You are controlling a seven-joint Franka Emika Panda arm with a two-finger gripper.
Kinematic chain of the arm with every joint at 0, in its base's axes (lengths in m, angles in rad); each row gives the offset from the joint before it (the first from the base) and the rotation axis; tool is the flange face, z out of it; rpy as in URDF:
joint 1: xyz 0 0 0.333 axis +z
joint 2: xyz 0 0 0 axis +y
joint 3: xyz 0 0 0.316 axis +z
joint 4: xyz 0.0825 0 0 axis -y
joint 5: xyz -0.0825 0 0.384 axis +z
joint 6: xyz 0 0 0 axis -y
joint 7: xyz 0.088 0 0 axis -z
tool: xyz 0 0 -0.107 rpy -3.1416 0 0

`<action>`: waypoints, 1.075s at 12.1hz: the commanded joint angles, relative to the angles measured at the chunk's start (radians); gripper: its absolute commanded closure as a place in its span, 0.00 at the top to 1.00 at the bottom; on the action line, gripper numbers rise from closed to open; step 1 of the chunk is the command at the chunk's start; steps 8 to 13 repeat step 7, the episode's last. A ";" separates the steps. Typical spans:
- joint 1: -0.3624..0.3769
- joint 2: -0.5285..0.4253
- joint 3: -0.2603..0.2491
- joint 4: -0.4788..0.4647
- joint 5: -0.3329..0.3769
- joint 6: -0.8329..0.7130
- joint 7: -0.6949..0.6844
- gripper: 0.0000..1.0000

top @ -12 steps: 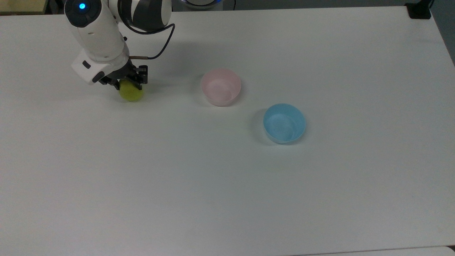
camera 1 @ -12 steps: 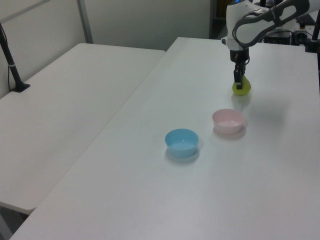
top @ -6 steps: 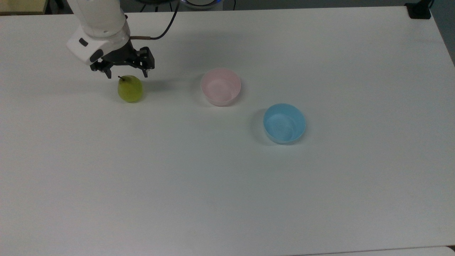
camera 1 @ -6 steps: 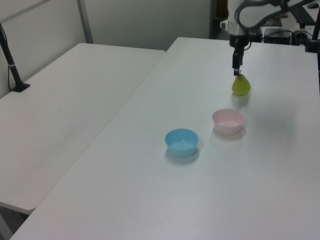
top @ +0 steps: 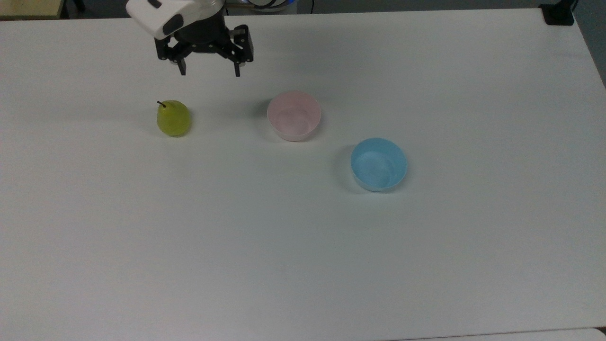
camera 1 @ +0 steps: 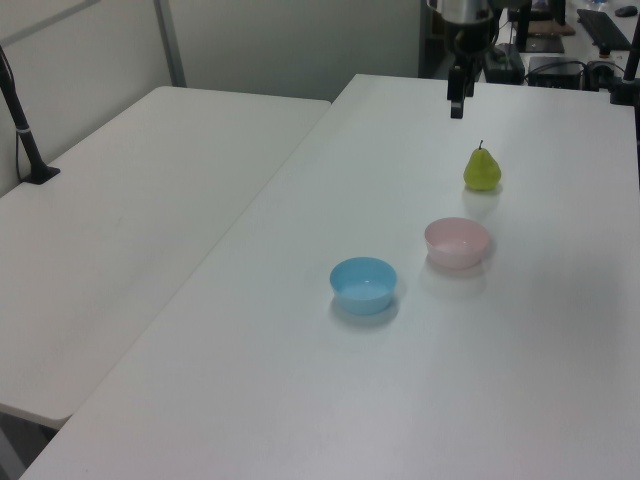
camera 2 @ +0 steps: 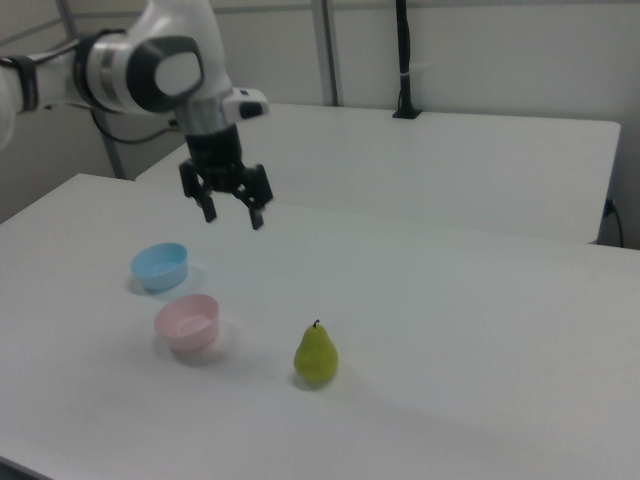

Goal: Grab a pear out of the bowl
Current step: 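Open the gripper to release the pear and raise the gripper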

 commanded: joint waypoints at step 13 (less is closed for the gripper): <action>0.078 -0.099 -0.013 0.041 -0.001 -0.149 0.124 1.00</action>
